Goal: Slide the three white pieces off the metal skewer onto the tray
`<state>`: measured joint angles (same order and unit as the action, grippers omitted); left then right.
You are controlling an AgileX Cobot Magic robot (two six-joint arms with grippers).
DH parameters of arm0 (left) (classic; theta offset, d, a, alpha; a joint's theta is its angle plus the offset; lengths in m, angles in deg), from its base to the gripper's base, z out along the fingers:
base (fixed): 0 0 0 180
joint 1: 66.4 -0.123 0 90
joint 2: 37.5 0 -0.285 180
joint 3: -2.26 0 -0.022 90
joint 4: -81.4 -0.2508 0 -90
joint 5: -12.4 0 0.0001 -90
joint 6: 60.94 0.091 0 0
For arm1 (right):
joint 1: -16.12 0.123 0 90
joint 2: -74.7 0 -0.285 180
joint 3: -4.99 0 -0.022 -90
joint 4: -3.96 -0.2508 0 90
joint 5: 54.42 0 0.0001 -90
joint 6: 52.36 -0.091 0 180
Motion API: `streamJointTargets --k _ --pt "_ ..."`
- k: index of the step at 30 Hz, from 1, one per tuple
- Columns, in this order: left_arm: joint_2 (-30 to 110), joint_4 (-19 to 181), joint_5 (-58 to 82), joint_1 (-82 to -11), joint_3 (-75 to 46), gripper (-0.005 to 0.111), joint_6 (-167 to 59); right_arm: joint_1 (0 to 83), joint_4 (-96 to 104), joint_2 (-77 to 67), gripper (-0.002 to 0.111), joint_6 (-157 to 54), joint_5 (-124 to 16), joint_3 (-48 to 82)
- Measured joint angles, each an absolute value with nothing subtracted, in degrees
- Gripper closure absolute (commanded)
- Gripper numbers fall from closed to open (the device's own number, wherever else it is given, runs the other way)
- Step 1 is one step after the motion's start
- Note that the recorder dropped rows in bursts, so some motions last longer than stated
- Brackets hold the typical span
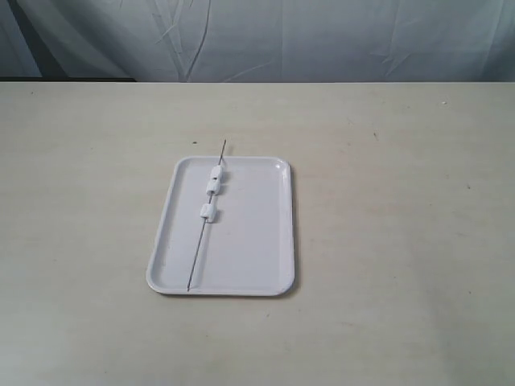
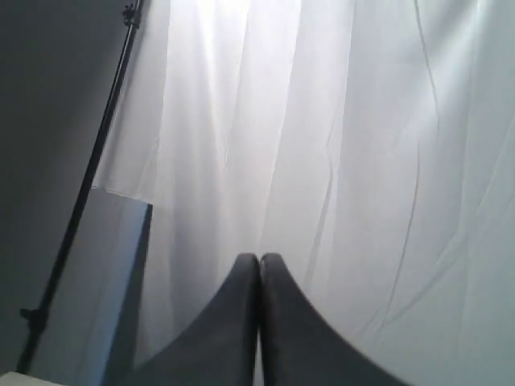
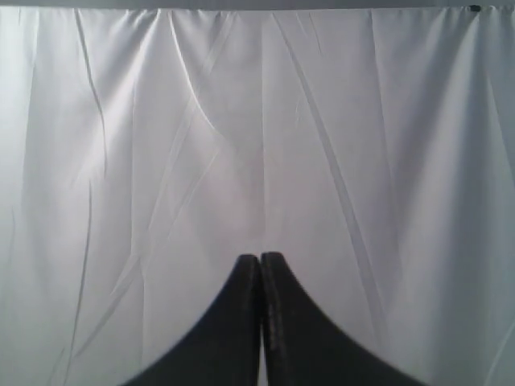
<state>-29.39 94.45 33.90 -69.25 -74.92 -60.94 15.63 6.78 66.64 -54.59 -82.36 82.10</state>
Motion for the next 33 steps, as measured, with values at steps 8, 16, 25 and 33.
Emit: streamJointTargets --k 8,16,25,33 --pt "-29.5 80.1 47.2 -69.3 -74.0 0.107 -80.4 15.6 7.0 66.6 0.108 -73.6 -80.2 80.1" --pt "-23.7 58.0 41.5 -69.3 -60.3 0.107 -96.7 21.8 8.6 59.5 0.108 -76.2 -50.8 59.9" --pt "-1.2 24.6 39.9 -69.3 -48.1 0.107 -134.2 31.6 -8.9 31.1 0.108 -59.6 -19.5 29.5" --pt "17.9 -4.8 55.9 -69.3 -43.7 0.107 -161.3 33.7 -35.0 0.4 0.108 -46.5 5.2 10.8"
